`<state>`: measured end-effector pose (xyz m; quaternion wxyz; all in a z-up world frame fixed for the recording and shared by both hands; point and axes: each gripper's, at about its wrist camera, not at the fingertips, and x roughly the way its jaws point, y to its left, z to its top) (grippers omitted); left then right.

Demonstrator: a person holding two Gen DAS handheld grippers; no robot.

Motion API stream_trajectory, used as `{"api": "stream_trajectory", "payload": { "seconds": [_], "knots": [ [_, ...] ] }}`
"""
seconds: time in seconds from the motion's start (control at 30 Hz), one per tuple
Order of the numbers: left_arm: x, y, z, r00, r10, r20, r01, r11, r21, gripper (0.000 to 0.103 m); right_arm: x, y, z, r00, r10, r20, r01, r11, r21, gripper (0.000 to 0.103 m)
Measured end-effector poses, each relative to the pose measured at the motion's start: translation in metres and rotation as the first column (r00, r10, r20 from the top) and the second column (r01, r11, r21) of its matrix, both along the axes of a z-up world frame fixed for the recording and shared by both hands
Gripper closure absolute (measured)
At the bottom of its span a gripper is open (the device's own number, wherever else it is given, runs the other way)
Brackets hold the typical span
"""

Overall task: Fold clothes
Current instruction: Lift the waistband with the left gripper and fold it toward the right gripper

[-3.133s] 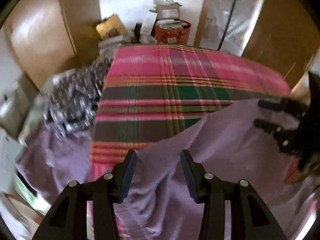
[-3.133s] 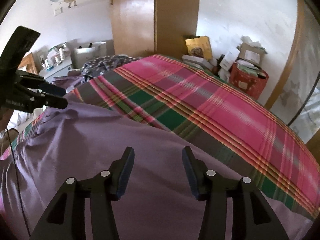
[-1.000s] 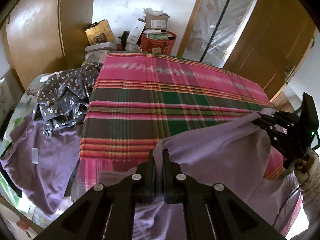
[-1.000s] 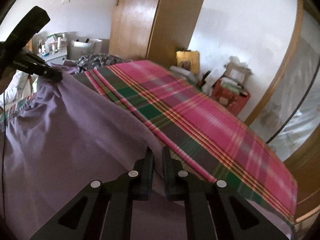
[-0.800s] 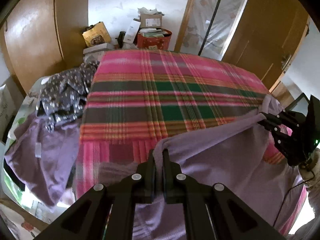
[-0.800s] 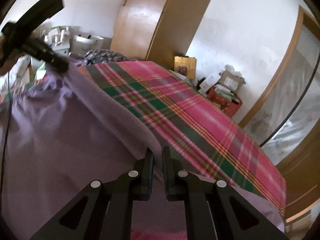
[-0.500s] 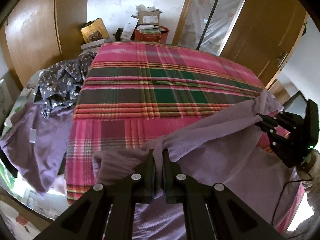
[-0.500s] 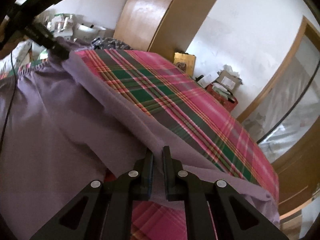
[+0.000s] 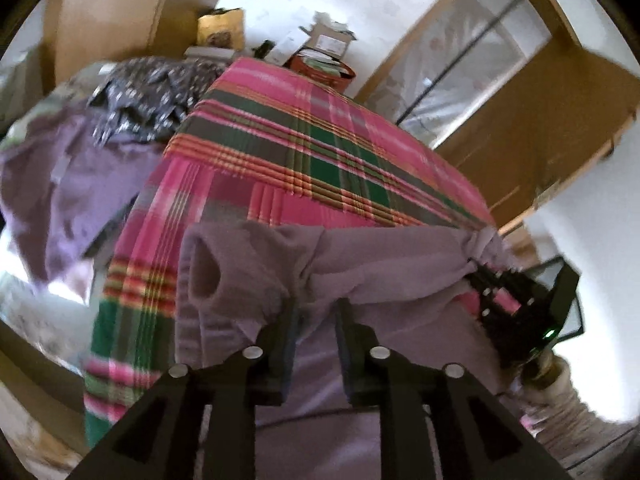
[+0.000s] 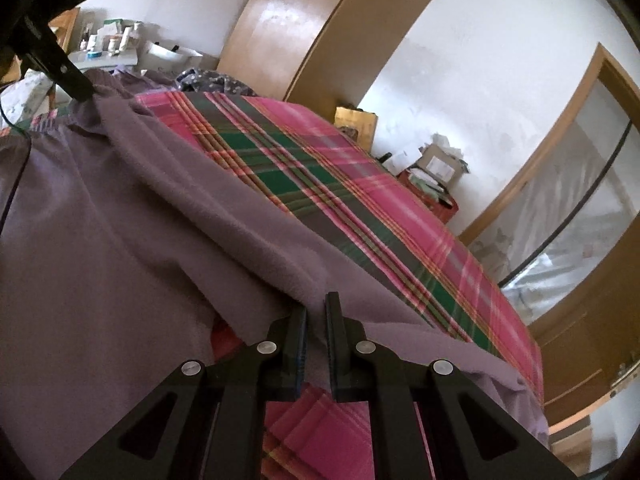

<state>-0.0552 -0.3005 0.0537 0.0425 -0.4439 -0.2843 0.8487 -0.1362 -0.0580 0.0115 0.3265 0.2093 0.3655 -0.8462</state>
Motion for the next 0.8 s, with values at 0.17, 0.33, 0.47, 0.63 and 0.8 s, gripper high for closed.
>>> {"api": "stream_trajectory", "payload": {
  "seconds": [0.17,0.33,0.47,0.63,0.8],
  "knots": [
    [0.015,-0.008,-0.006,0.995,0.097,0.002,-0.095,0.977,0.189,0.059,0.003,0.001,0.0,1.0,-0.003,-0.012,0.003,1.0,0.004,0.094],
    [0.021,-0.013,-0.019,0.98,0.198,0.029,-0.197,0.931,0.306,0.058,0.006,0.005,0.0,1.0,-0.007,-0.015,0.007,1.0,0.003,0.094],
    [0.022,-0.023,-0.029,0.958,0.282,0.061,-0.284,0.889,0.359,0.058,0.009,0.007,0.0,1.0,-0.011,-0.018,0.011,1.0,0.004,0.094],
    [0.033,-0.031,-0.034,0.938,0.335,0.082,-0.341,0.862,0.376,0.058,0.008,0.01,0.003,1.0,-0.021,-0.011,0.021,1.0,-0.016,0.094],
    [0.042,-0.039,-0.038,0.91,0.401,0.107,-0.412,0.84,0.354,0.058,0.009,0.011,0.004,1.0,-0.025,-0.009,0.025,0.999,-0.024,0.094]
  ]
}}
